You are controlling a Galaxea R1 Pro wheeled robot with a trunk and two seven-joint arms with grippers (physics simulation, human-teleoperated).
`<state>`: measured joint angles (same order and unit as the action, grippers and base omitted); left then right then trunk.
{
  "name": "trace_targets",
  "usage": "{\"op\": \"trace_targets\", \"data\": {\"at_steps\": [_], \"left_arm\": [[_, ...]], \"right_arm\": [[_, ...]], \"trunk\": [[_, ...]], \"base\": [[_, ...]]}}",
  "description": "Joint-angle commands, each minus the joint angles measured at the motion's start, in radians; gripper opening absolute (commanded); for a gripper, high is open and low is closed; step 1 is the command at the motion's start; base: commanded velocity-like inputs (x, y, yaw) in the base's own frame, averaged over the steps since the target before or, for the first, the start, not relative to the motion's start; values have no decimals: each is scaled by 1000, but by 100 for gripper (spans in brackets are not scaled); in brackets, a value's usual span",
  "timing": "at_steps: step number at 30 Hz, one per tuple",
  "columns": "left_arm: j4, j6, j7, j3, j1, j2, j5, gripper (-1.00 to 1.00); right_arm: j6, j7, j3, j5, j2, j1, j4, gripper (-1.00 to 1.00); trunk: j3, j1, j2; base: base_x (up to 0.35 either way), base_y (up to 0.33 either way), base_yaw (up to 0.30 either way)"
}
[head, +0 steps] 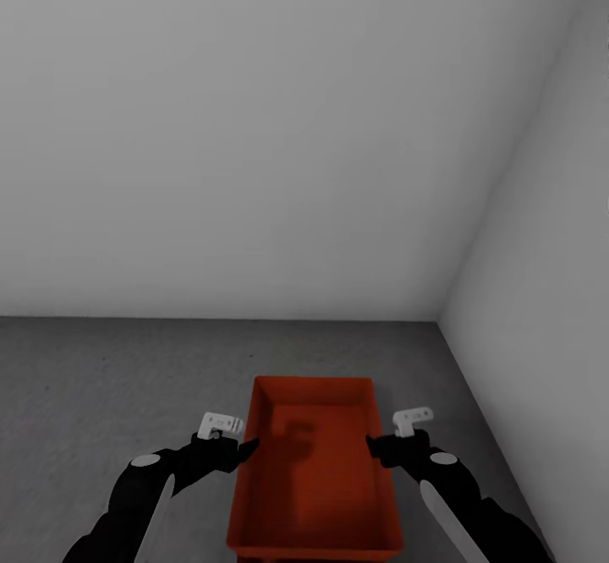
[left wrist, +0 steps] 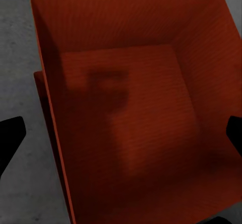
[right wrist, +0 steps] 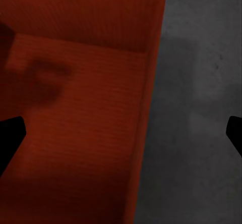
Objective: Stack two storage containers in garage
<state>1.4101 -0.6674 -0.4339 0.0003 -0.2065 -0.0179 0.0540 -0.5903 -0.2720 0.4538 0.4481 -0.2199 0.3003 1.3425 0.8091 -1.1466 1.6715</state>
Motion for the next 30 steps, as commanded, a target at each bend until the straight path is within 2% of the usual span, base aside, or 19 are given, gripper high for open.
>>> {"op": "trace_targets", "data": {"at_steps": [1, 30], "left_arm": [[1, -5, -6, 1, -1, -1, 6, 100], [1, -5, -6, 1, -1, -1, 6, 100]], "right_arm": [[-2, -10, 3, 11, -1, 1, 1, 100], [-2, -10, 2, 10, -2, 1, 2, 100]], "trunk": [[-1, 0, 0], [-47, 0, 0]], "base": [[0, 0, 0], [0, 0, 0]]}}
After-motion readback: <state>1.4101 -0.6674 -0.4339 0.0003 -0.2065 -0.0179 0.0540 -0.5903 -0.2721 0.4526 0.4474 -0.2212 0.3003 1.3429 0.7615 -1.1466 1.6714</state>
